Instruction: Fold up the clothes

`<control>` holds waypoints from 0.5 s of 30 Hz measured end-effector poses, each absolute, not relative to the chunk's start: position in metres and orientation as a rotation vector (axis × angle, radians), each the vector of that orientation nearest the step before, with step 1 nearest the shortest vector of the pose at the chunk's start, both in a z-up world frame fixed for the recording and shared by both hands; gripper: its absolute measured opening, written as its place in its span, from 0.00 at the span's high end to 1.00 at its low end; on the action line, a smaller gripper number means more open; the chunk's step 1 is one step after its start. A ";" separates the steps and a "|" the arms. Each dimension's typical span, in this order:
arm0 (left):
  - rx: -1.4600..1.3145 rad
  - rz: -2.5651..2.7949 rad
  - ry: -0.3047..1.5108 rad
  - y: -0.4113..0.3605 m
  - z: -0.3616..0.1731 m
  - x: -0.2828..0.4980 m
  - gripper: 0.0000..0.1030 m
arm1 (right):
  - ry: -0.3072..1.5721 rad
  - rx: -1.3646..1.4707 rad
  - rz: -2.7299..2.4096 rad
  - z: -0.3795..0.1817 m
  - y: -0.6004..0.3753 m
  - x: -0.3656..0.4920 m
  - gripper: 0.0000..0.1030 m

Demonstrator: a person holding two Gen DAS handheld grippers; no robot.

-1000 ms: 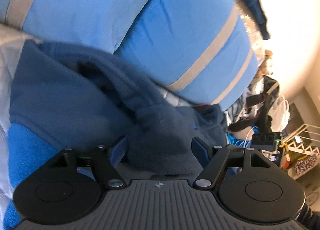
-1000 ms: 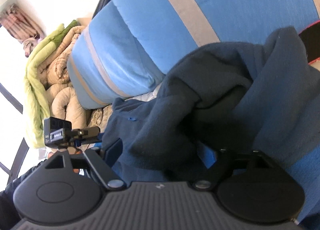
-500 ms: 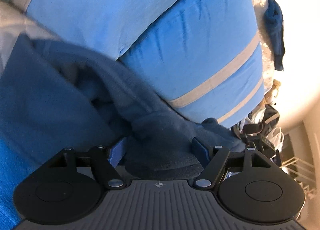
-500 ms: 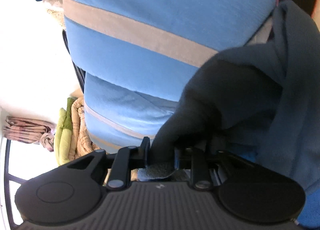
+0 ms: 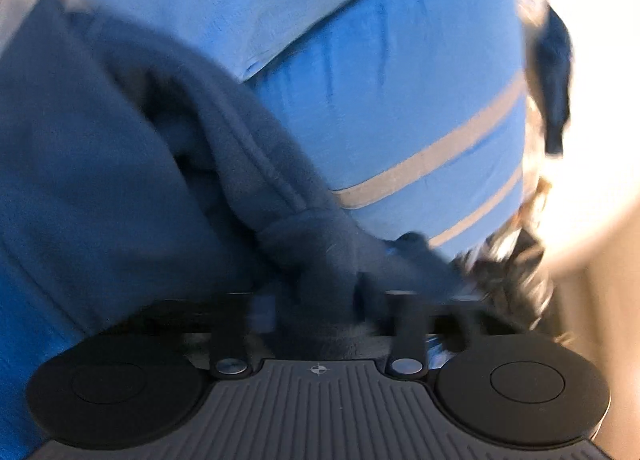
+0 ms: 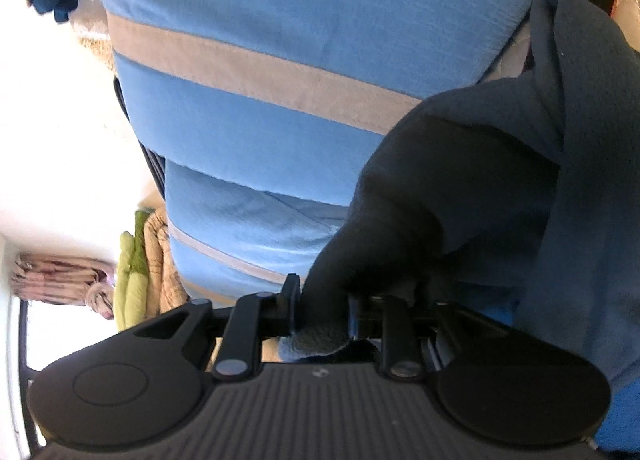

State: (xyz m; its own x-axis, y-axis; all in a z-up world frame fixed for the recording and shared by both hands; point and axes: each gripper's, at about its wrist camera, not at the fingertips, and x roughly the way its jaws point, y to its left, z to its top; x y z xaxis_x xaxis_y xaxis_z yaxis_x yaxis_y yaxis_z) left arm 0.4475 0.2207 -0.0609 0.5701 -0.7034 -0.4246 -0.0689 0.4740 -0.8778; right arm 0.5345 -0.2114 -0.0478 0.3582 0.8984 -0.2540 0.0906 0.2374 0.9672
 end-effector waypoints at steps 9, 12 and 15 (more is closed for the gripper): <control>-0.976 -0.280 0.943 0.232 -0.039 0.449 0.59 | 1.006 0.752 0.652 -0.033 -0.234 0.509 0.19; -0.823 -0.207 0.926 0.231 -0.029 0.430 0.43 | 0.931 0.523 0.669 -0.017 -0.229 0.480 0.15; -0.675 -0.206 0.886 0.224 -0.018 0.406 0.36 | 0.861 0.300 0.674 -0.006 -0.217 0.452 0.14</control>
State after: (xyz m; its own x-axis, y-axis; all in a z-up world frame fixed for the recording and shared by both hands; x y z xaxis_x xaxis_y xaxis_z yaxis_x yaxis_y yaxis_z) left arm 0.4057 0.2240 -0.0176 0.6290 -0.4327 -0.6458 -0.1036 0.7767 -0.6213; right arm 0.4521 -0.2165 -0.0057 0.4638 0.6546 -0.5969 -0.4226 0.7557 0.5003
